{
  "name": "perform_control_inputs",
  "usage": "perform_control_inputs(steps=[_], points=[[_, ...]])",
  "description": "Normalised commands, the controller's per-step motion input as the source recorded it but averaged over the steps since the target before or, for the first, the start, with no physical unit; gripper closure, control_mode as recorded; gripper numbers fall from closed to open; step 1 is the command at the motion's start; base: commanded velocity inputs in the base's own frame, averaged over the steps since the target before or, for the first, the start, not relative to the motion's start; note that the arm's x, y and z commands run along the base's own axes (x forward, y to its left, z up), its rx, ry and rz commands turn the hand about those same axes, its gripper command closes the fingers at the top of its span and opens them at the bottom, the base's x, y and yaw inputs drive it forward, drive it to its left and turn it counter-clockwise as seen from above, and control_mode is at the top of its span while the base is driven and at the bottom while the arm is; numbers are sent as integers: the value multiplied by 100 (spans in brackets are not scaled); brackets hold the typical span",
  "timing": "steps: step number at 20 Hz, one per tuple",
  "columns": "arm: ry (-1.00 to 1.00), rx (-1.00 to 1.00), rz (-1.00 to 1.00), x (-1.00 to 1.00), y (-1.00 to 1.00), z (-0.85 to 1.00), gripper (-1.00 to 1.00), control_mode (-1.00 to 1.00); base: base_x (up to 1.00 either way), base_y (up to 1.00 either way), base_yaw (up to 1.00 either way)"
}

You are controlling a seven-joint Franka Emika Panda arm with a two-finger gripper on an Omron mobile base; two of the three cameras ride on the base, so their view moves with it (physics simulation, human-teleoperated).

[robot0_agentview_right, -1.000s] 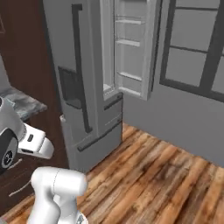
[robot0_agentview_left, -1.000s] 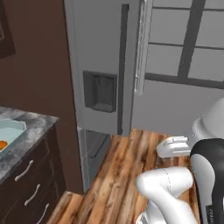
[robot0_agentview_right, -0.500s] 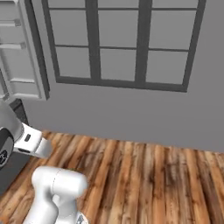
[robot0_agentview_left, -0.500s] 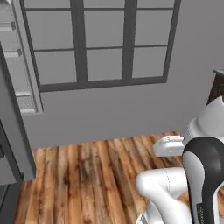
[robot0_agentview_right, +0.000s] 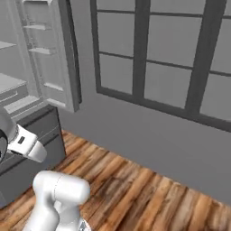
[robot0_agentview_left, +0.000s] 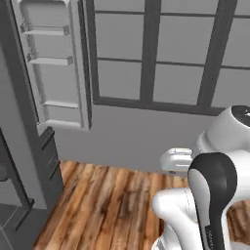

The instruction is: Pick the kiwi and tangerine from the fridge and place them inside the tupperware on the counter.

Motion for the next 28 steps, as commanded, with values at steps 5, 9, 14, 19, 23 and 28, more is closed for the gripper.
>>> perform_control_inputs(steps=[5,9,14,19,23,28], points=[[0,0,0,0,0,0,-100,100,92,-62,94],[0,0,0,0,0,0,-100,100,81,-84,72],[0,0,0,0,0,0,-100,100,84,-66,73],[0,0,0,0,0,0,-100,100,81,-42,62],[0,0,0,0,0,0,-100,100,82,-31,61],[0,0,0,0,0,0,-100,100,68,-3,18]])
